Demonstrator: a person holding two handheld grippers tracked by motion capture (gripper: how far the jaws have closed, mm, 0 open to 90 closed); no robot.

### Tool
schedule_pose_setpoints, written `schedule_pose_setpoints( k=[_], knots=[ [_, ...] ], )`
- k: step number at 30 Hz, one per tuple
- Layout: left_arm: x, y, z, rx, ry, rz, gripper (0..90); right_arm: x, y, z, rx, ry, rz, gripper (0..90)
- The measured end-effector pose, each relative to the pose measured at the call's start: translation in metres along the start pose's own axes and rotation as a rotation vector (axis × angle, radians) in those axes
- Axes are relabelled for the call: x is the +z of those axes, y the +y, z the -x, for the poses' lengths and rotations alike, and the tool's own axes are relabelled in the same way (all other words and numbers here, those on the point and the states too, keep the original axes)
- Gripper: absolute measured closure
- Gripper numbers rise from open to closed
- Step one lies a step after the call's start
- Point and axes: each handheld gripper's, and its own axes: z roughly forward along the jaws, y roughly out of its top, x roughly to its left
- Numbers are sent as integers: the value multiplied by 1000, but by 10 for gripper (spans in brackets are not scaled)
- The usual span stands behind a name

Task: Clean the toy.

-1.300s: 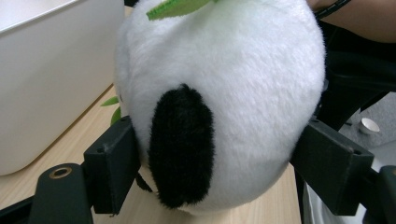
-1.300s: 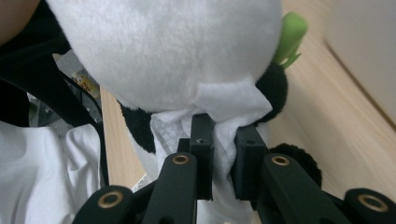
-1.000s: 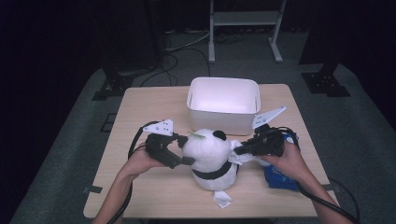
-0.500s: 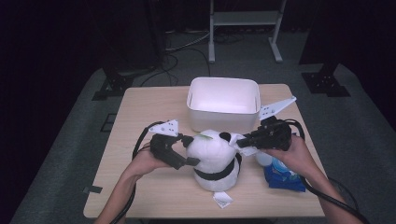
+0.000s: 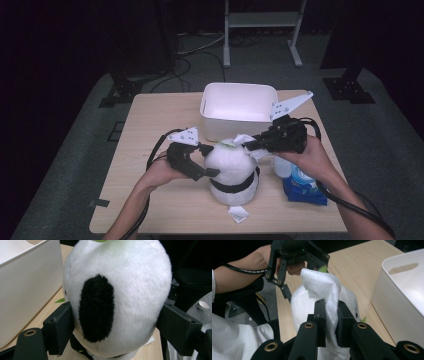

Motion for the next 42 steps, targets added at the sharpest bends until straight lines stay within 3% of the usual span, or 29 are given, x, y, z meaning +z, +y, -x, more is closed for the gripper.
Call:
schedule_pose_setpoints(
  k=[11,21,33,42],
  knots=[
    [9,9,1,14,-9,-18,177,14,19,0,-21,26,-42,801],
    [15,16,3,28,-12,-28,177,36,34,-6,-67,46,-120,807],
    [20,14,4,25,-16,-37,177,25,25,-7,-74,4,-128,821],
    [35,11,1,-4,-40,-30,72,20,8,-1,-35,-13,-136,839]
  ],
)
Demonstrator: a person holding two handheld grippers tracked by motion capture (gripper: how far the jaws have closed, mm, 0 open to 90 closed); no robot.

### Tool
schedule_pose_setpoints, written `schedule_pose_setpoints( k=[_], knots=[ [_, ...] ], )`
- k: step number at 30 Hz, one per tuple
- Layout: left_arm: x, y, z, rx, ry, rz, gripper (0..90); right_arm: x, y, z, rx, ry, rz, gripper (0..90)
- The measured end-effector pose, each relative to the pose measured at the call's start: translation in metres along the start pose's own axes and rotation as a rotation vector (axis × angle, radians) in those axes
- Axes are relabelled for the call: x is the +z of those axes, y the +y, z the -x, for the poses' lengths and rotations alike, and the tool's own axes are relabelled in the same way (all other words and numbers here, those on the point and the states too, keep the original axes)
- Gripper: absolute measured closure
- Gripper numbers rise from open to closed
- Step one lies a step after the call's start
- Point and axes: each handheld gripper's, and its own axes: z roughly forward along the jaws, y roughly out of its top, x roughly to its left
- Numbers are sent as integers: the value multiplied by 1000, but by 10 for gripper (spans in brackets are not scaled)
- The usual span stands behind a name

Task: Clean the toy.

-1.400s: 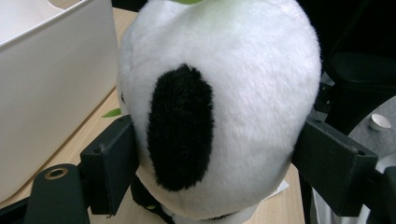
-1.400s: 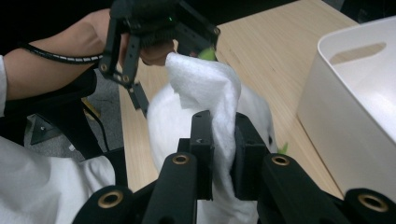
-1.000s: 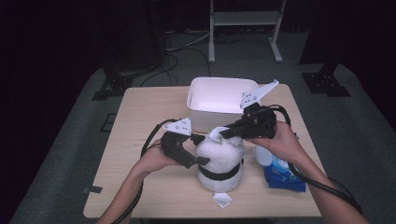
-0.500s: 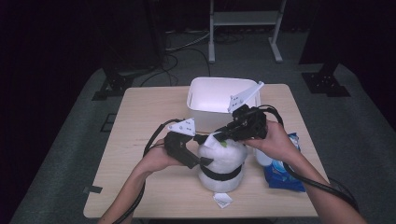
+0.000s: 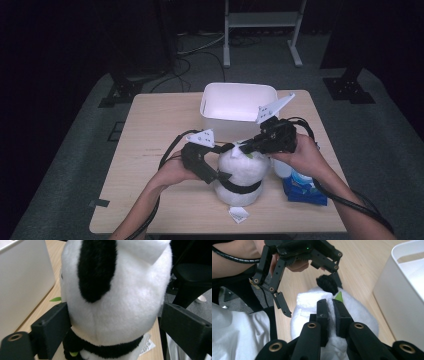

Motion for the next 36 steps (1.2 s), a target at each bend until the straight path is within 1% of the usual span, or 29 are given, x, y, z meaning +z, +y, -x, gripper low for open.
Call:
schedule_pose_setpoints(
  k=[1,4,5,7,9,10,12,13,16,18,19,21,24,26,27,29,31,32,34,36],
  knots=[
    [2,0,-1,-4,-5,-2,62,1,-3,1,6,9,1,842],
    [8,-2,-2,-16,-13,-5,49,2,-7,1,12,15,-1,844],
    [10,-3,-3,-14,-15,10,52,3,-7,1,13,15,0,845],
    [10,-4,-3,-12,-18,31,119,3,-9,1,8,5,-5,845],
    [7,-5,-4,-16,-16,51,218,1,-9,0,16,2,3,844],
    [6,-5,-3,-19,-15,56,248,0,-9,0,6,-1,8,845],
    [3,-4,-3,-17,-8,57,282,-2,-6,-1,8,-4,21,844],
    [1,-3,-3,-17,-7,56,290,-3,-5,-1,-1,-7,26,844],
    [-4,-2,-4,-9,-3,49,309,-4,-1,-3,2,-3,51,844],
    [-7,-2,-4,-9,-1,41,312,-3,2,-4,2,-1,52,845],
    [-8,-2,-3,-8,-1,37,312,-3,4,-4,-9,-4,56,845],
    [-7,0,-2,3,0,29,312,-2,9,-6,-13,7,65,847],
    [-6,2,0,10,1,25,311,0,21,-11,-44,1,62,847],
    [-6,1,0,11,2,26,309,1,25,-13,-63,-12,51,847],
    [-6,1,0,11,2,26,308,1,25,-13,-64,-16,42,847],
    [-5,0,0,8,0,26,303,2,21,-10,-53,-31,15,847],
    [-2,-1,0,3,-5,20,285,6,14,-6,-34,-17,-3,848],
    [0,-2,1,1,-5,19,268,7,11,-6,-33,-18,-10,848],
    [2,-2,1,1,-12,22,221,8,7,-6,-33,-16,-12,848],
    [4,-2,1,-7,-13,19,186,7,4,-5,-20,-13,-16,848]
  ],
)
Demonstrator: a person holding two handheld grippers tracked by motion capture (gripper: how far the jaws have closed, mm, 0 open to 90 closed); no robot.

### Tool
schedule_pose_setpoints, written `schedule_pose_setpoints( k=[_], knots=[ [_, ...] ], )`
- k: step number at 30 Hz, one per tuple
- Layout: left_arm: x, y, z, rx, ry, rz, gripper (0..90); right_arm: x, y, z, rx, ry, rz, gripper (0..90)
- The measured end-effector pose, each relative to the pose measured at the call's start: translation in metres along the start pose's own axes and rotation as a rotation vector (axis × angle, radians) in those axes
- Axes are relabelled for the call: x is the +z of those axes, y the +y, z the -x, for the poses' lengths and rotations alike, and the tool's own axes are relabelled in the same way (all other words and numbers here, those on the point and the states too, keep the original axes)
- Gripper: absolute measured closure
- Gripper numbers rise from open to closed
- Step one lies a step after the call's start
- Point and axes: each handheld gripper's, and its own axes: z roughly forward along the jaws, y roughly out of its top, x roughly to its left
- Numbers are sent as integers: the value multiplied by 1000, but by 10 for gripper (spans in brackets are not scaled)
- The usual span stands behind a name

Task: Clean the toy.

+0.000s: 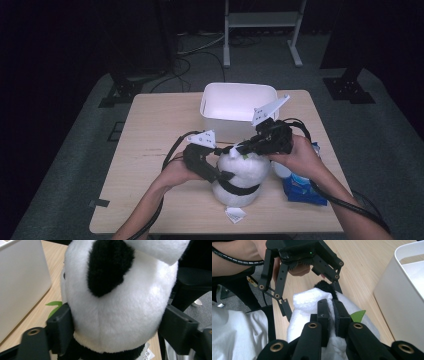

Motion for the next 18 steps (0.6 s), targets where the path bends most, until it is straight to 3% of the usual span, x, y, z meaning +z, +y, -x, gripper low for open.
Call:
schedule_pose_setpoints(
  k=[9,14,18],
  knots=[
    [5,-6,-1,-1,-3,-18,84,-2,-5,1,-2,-7,-9,848],
    [11,-13,-5,-25,-20,-1,82,-1,-6,2,2,-8,-8,848],
    [10,-14,-5,-12,-22,20,100,-1,-5,2,2,-10,-10,848]
  ],
)
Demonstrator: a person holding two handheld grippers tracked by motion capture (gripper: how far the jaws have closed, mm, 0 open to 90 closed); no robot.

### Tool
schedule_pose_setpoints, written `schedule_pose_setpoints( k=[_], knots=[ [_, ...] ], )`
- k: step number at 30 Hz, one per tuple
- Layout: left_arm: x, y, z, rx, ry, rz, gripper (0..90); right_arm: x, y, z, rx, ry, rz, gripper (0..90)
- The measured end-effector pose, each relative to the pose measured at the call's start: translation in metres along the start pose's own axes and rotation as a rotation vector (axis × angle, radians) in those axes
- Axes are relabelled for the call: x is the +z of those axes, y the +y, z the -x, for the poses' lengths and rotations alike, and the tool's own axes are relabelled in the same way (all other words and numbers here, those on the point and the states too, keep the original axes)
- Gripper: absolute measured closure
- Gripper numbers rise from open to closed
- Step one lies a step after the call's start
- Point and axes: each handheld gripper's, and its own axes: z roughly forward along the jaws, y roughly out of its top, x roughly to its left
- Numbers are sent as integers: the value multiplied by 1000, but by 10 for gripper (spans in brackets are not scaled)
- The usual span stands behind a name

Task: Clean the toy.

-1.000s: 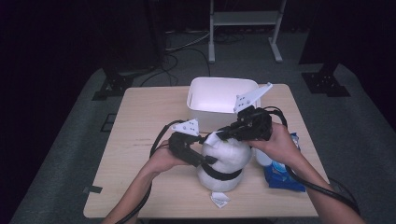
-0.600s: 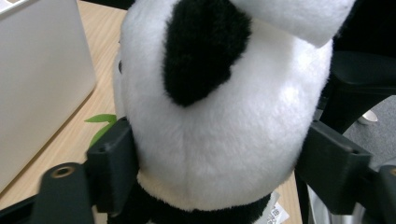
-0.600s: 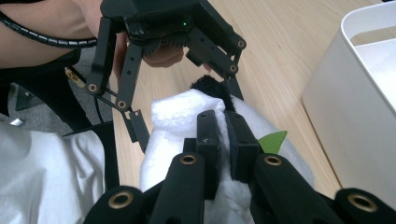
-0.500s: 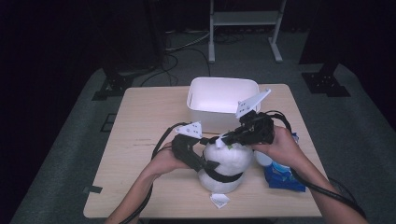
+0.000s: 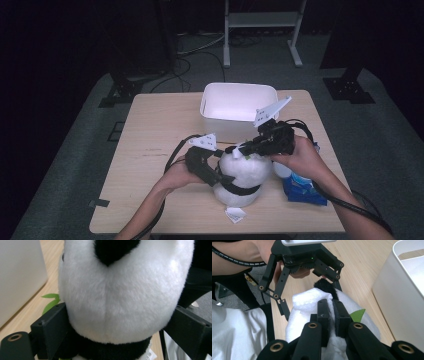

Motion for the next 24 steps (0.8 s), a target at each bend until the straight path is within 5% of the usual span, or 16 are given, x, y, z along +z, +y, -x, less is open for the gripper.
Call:
schedule_pose_setpoints(
  k=[6,24],
  knots=[
    [-7,0,0,9,0,23,305,-1,2,-1,3,6,16,847],
    [-59,-6,6,19,58,-54,320,23,27,-9,-15,73,117,847]
  ],
)
